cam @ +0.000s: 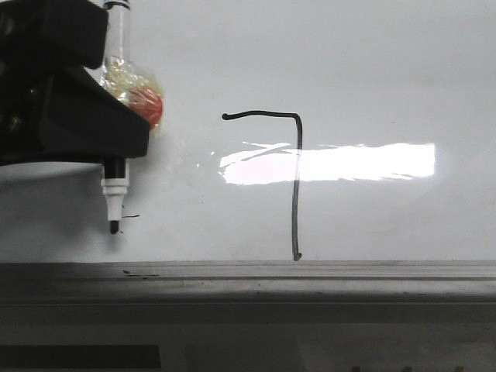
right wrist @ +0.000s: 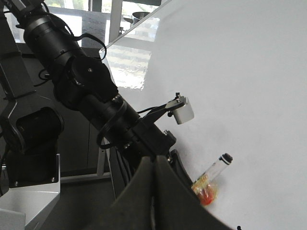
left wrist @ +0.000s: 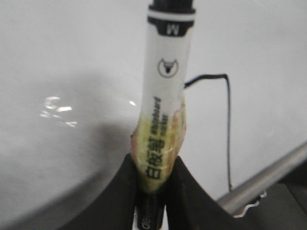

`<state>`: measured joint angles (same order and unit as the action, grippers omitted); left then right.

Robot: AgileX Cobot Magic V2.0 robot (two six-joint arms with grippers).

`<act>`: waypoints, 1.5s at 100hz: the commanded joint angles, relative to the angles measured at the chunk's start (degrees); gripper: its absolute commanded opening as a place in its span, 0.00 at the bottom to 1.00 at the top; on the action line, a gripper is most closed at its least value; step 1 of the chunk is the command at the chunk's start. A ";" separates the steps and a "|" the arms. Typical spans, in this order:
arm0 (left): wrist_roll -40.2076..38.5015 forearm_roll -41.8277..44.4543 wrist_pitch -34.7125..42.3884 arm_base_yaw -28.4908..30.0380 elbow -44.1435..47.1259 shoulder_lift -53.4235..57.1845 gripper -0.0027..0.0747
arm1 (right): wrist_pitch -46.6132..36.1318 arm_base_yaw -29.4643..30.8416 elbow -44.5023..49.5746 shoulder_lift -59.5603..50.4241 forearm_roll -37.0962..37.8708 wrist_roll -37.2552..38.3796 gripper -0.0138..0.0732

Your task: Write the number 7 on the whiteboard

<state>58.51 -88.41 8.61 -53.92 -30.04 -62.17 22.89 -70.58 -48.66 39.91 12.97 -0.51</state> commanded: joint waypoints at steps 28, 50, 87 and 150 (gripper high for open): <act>-0.56 -4.64 9.19 -0.16 -1.80 -3.42 0.01 | -4.22 0.40 -1.93 -0.46 1.12 0.08 0.09; -0.56 -4.78 10.31 -0.16 -1.80 -4.04 0.01 | -4.22 0.40 -1.93 -0.46 1.12 0.08 0.09; -0.56 -5.45 11.43 -0.16 -1.89 -4.04 0.01 | -4.76 0.40 -1.93 -0.46 0.52 1.69 0.09; -0.56 -5.45 11.87 -0.16 -1.89 -4.04 0.51 | -5.89 0.40 -1.93 -0.46 0.52 2.29 0.09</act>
<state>58.29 -93.83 14.05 -54.47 -31.35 -65.90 21.69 -70.51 -48.66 39.79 12.95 1.82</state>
